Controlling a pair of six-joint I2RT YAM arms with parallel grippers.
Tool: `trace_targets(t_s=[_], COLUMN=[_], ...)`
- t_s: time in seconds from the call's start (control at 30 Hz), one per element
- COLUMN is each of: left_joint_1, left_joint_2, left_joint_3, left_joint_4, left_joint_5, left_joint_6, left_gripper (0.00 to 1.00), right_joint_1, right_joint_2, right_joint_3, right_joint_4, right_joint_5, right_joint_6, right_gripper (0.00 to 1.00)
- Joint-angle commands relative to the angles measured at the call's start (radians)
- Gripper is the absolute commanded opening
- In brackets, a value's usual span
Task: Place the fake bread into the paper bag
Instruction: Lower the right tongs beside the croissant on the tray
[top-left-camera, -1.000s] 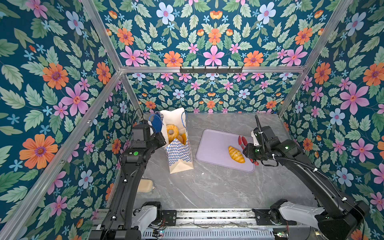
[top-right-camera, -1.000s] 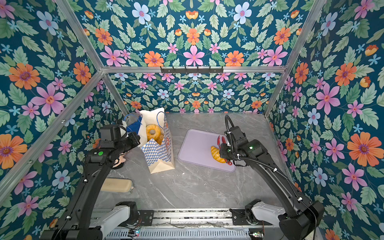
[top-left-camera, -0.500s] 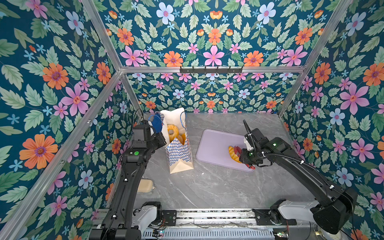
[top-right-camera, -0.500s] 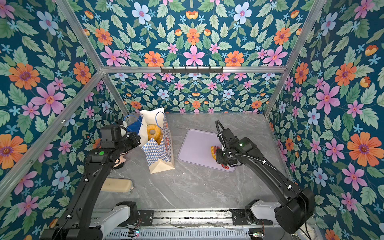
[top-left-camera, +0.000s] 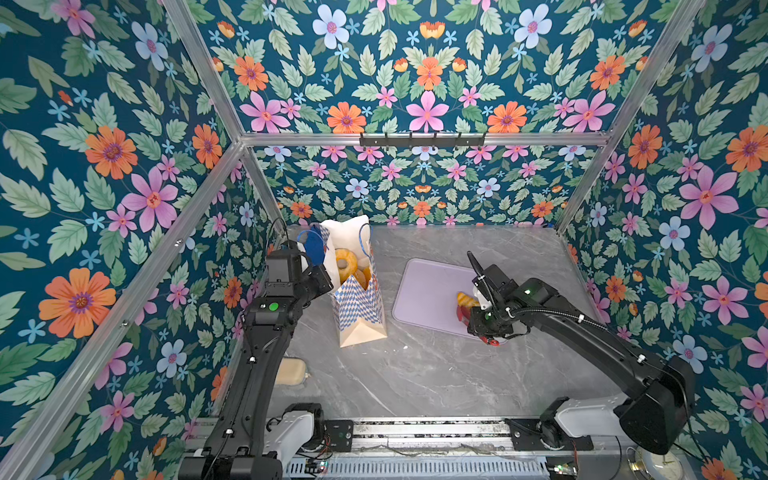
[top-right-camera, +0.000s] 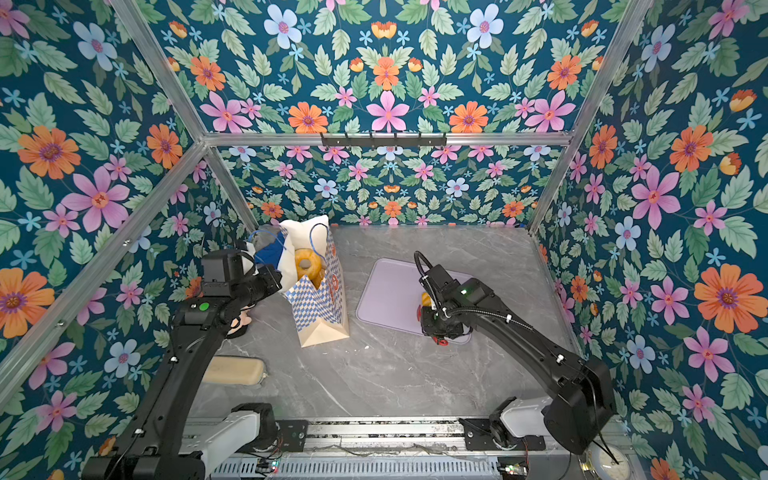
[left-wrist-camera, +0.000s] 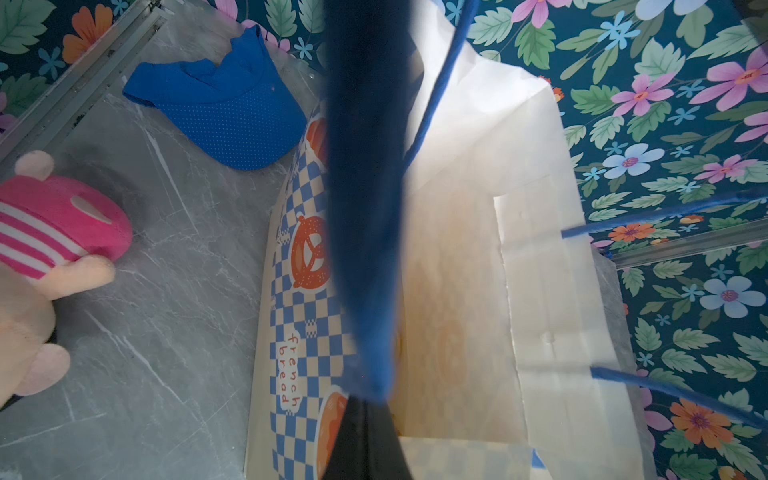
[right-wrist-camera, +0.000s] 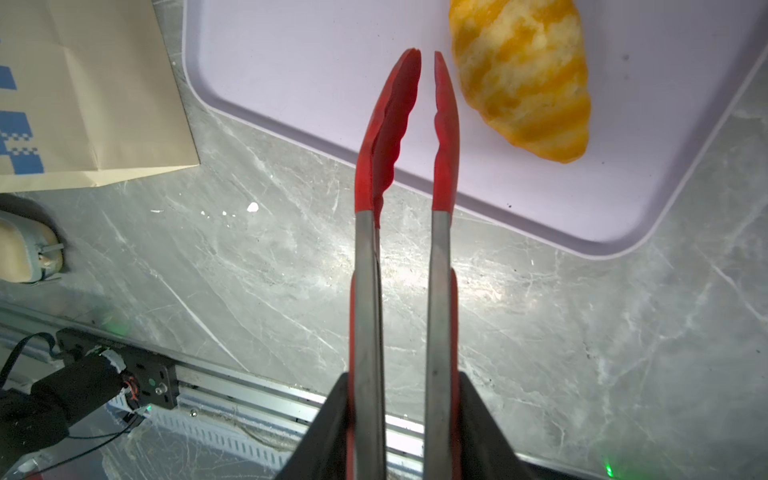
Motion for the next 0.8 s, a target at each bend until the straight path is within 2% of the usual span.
trace_targets(t_s=[0.0, 0.33, 0.77], left_joint_1=[0.001, 0.0, 0.0], left_joint_2=[-0.003, -0.005, -0.002], left_joint_3=[-0.006, 0.005, 0.009], left_joint_4=[-0.011, -0.024, -0.029], left_joint_5=[0.013, 0.003, -0.001], left_joint_6=[0.001, -0.001, -0.001], left_gripper=[0.03, 0.03, 0.04], right_joint_1=[0.001, -0.008, -0.091], right_joint_2=[0.037, 0.186, 0.21], right_joint_3=[0.021, 0.119, 0.092], right_joint_4=[0.075, 0.077, 0.128], right_joint_5=[0.015, 0.097, 0.11], right_joint_6=[0.009, -0.02, -0.04], right_gripper=[0.38, 0.37, 0.36])
